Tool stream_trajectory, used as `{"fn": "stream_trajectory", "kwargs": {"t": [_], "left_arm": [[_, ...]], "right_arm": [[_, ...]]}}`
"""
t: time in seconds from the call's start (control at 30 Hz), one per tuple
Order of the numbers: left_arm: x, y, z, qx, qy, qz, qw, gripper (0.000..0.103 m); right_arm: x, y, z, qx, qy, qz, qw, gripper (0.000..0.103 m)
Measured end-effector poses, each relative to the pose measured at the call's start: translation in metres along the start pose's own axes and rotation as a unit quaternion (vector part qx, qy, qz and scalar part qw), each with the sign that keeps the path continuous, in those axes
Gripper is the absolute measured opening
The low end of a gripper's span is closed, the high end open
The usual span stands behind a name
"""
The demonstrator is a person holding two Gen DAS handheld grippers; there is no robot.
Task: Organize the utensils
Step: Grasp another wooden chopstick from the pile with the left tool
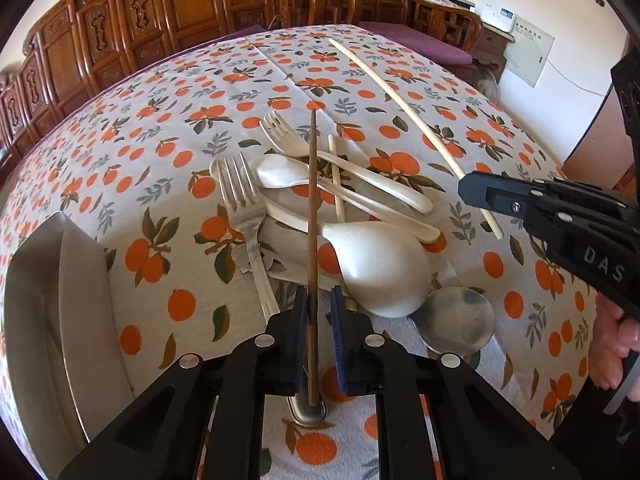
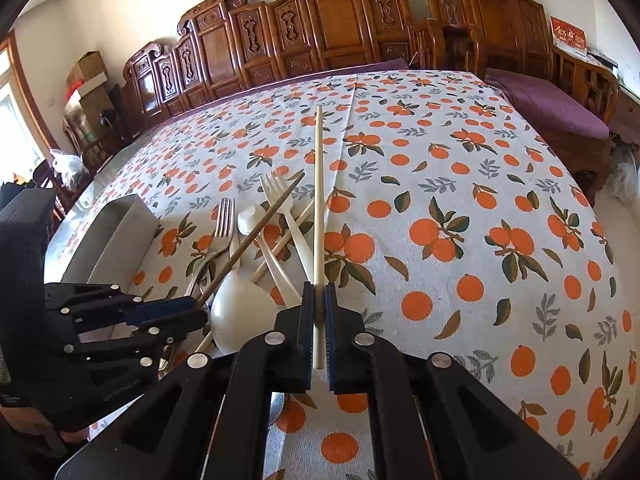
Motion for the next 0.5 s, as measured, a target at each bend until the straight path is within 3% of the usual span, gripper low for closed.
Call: {"fn": "stream_trajectory", "kwargs": {"t": [0.23,0.5], "left_arm": [[0.011,0.003,0.005,0.008,-0.001,0.001,1.0000,0.004],[0.055,0.011,0.016,0.014,-0.025,-0.005,0.9996,0.004]], "right_arm": [[0.000,0.005,0.001,0.006,0.001,0.000,1.000,0.006],[0.003,0.013,0.003,0.013,0.001,-0.002,1.000,0.006]]}}
Point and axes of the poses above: each gripper's, at about its wrist camera, not at the fingertips, and x roughly against the way its jaws point, y to its left, z to its underside, the point moved 5 cm from there along -x, roughly the way its jaws point
